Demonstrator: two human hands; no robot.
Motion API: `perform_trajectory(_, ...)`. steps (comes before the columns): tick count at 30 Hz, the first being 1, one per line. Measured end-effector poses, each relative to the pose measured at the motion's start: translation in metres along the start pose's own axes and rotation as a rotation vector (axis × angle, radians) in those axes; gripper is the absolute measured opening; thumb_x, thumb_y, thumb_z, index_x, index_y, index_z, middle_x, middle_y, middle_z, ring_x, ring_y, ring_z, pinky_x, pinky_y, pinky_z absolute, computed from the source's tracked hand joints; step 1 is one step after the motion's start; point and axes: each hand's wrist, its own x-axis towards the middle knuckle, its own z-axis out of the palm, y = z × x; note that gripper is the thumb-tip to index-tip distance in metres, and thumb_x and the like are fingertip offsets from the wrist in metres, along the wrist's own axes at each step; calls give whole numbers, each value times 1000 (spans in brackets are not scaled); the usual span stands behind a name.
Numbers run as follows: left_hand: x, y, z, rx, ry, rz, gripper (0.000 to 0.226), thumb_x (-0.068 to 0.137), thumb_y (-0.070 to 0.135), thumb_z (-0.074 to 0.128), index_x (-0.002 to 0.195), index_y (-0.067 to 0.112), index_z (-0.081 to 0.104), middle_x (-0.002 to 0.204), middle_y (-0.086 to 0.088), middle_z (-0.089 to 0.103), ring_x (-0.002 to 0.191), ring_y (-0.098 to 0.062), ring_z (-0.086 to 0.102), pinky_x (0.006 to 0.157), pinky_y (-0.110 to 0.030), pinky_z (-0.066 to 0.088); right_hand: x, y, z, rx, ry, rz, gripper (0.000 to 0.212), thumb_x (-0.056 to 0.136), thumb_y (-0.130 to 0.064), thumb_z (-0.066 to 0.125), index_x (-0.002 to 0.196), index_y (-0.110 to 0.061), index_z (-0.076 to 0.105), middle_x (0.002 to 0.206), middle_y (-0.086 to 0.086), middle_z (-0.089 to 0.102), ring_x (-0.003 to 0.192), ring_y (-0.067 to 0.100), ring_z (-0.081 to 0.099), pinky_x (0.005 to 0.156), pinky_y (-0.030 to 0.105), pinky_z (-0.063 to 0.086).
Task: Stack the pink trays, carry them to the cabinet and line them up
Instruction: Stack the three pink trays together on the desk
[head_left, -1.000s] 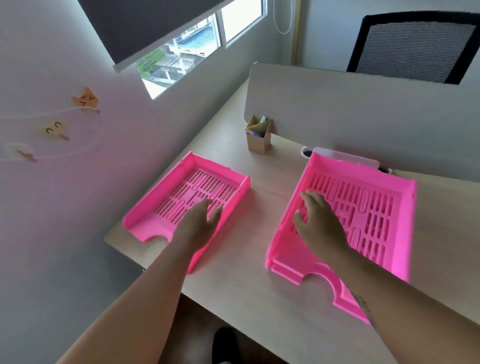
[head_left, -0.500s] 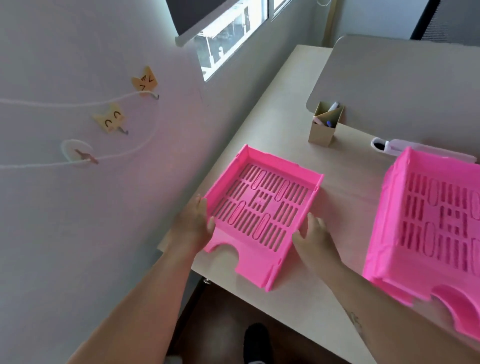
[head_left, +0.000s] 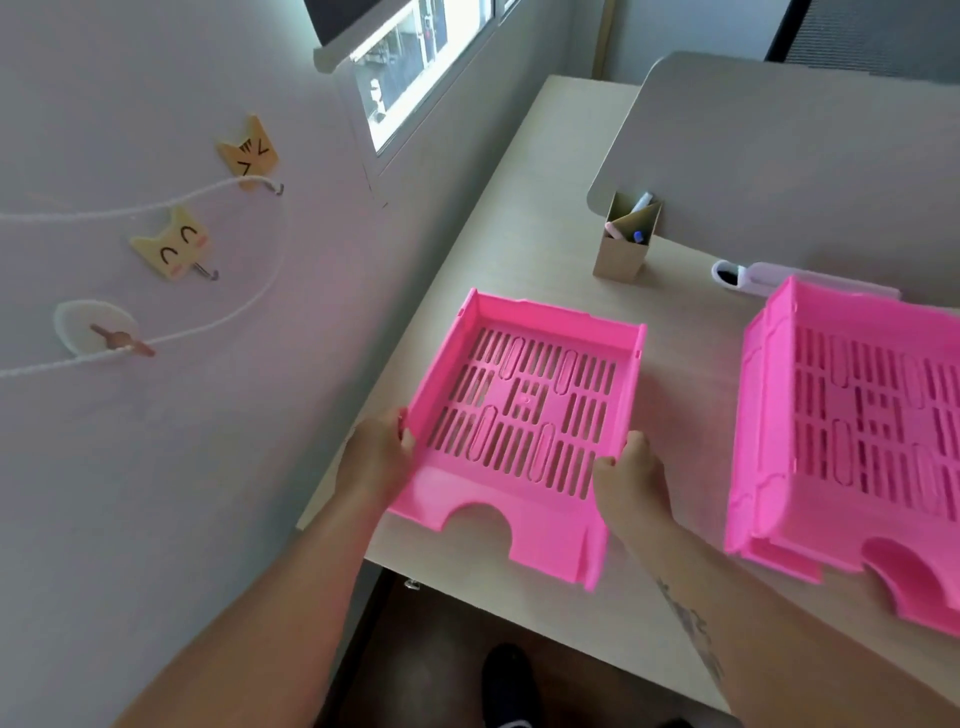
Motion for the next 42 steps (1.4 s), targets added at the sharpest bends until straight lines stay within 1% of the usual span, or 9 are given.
perform_trajectory(4,-5,29,-7,-39,35,72,26,94,7,56,116,8,69,83,-7,68,64,-23,61,51,-28,48,5,-4,-33,-18,99,-11,30,94,0,41,123,5,48,114,24,63,82,31,58,66,37,47)
perform_trajectory(9,-17,101,-19,-91,93,183,29,92,8,55,118,9,69,101,-12,74,74,-23,61,57,-27,45,9,4,-94,54,228,-26,44,93,-3,40,136,5,41,114,22,62,91,36,65,73,48,57)
perform_trajectory(11,-22,133,-17,-132,103,242,28,91,8,54,114,10,70,101,-13,74,74,-23,60,53,-24,39,13,13,-124,89,286,-29,47,92,-4,40,139,2,39,112,21,61,83,31,64,65,44,57)
perform_trajectory(16,-38,205,8,-242,58,338,34,90,11,52,119,15,68,106,-11,75,83,-25,67,72,-33,53,27,59,-194,185,387,3,42,94,-7,43,135,1,43,104,14,60,69,25,60,46,34,46)
perform_trajectory(20,-62,258,39,-273,2,400,34,92,10,51,121,16,66,111,-8,73,92,-26,69,80,-41,59,38,108,-245,199,438,4,19,94,-5,44,109,-10,53,82,5,55,50,11,45,37,18,31)
perform_trajectory(23,-84,291,67,-292,-26,422,33,93,7,51,121,14,66,111,-8,73,93,-25,68,78,-37,57,46,145,-280,165,457,0,15,90,-10,44,83,-23,48,73,-1,46,62,22,49,45,27,39)
perform_trajectory(26,-110,315,92,-310,-18,404,33,94,6,50,122,13,66,109,-7,73,90,-24,66,74,-33,54,58,182,-303,148,403,-22,35,90,-15,43,122,-5,53,97,12,65,74,30,66,60,45,58)
perform_trajectory(30,-135,331,116,-301,-3,348,33,95,6,48,123,11,65,107,-8,72,85,-22,63,66,-27,49,69,211,-320,152,322,-65,27,96,-9,42,121,-2,53,83,2,58,56,15,56,43,29,45)
perform_trajectory(42,-156,344,135,-329,36,244,33,101,14,48,131,13,60,112,-10,71,83,-18,62,66,-24,47,91,243,-317,195,245,-98,40,103,-20,33,138,-5,42,106,18,67,56,15,50,47,26,39)
